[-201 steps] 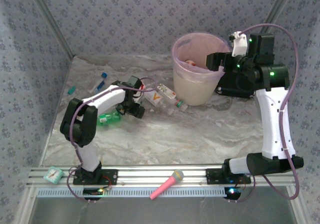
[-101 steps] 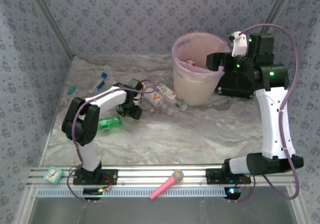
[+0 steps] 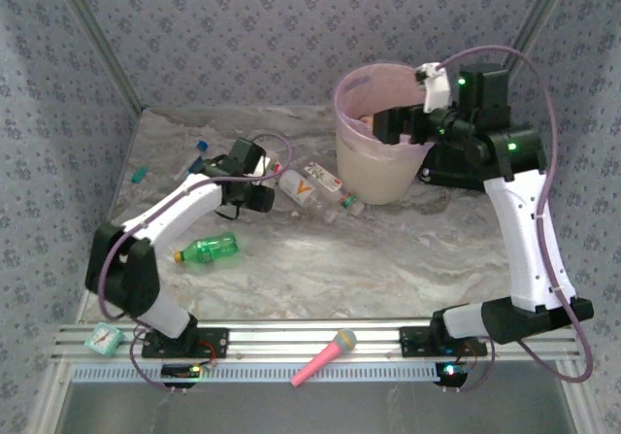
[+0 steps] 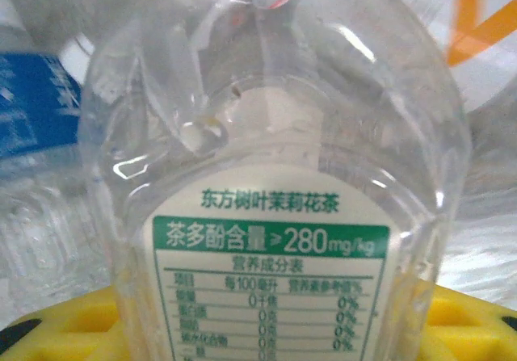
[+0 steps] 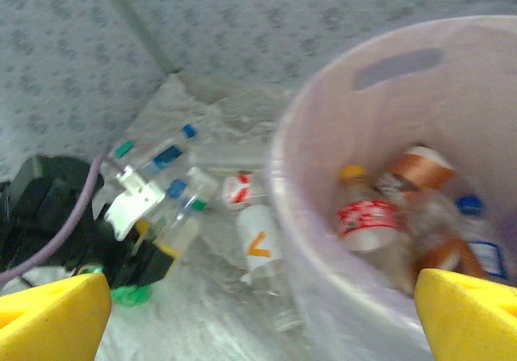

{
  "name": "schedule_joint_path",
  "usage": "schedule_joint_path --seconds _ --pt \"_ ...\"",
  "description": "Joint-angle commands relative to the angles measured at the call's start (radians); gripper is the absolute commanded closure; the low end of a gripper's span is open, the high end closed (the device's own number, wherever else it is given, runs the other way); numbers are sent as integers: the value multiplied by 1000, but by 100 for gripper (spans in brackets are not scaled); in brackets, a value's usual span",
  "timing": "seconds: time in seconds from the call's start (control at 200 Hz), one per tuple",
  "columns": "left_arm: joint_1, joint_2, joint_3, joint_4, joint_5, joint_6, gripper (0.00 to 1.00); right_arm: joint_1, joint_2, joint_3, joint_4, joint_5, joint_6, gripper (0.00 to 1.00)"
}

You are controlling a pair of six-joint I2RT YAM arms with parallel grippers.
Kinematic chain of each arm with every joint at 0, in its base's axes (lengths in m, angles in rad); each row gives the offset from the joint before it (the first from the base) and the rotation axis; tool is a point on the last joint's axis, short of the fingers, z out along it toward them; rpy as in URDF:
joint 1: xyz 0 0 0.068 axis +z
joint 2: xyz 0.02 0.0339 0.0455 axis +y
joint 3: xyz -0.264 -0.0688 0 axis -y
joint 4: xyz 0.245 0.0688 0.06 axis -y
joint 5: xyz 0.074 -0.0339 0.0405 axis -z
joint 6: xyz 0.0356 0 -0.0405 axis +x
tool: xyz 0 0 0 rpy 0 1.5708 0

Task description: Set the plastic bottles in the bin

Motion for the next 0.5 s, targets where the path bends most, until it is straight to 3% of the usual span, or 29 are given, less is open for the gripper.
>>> schedule_joint_path --seconds 0.0,0.24,0.495 --pt "-8 -106 -46 126 69 -48 64 93 1 13 69 2 43 2" --pt "-7 -329 -223 502 326 -153 76 252 85 24 207 5 101 1" --pt "-9 -373 -307 802 557 -328 82 304 214 70 251 -38 133 3"
